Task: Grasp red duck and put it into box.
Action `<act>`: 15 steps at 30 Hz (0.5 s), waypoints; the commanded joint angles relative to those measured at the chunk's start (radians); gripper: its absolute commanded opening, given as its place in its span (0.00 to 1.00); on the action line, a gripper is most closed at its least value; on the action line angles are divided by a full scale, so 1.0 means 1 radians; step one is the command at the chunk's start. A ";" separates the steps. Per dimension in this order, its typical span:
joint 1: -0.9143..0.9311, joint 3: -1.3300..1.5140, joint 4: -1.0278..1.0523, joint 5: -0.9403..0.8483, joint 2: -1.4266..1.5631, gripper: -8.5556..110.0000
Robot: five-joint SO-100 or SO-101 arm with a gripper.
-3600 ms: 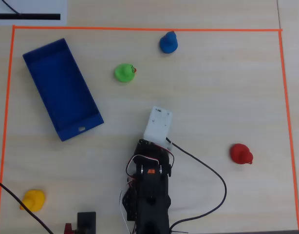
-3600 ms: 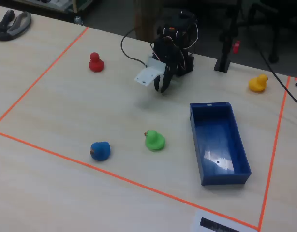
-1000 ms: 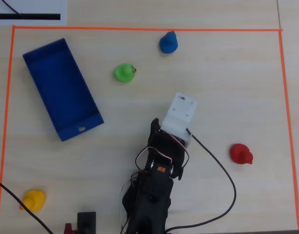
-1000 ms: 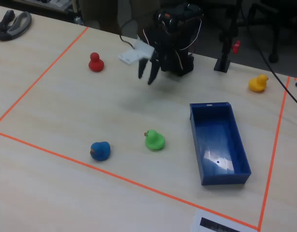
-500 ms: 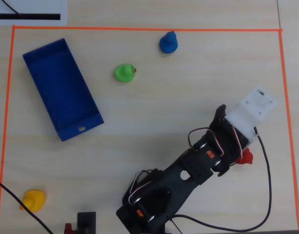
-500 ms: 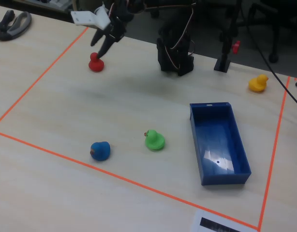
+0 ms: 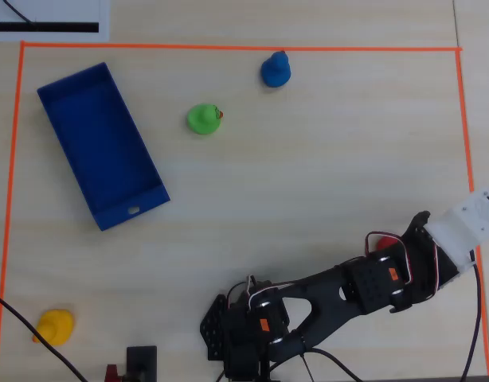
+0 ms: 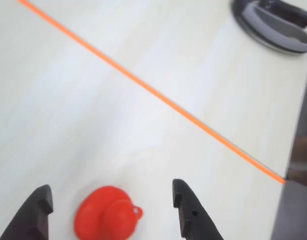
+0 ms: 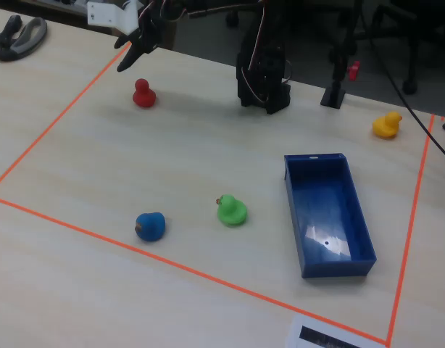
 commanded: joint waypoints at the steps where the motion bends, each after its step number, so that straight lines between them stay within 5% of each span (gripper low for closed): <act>1: 0.029 -0.089 0.103 -0.011 -0.008 0.35; 5: 0.057 -0.158 0.242 -0.009 -0.043 0.35; 15: 0.094 -0.155 0.143 -0.015 -0.120 0.35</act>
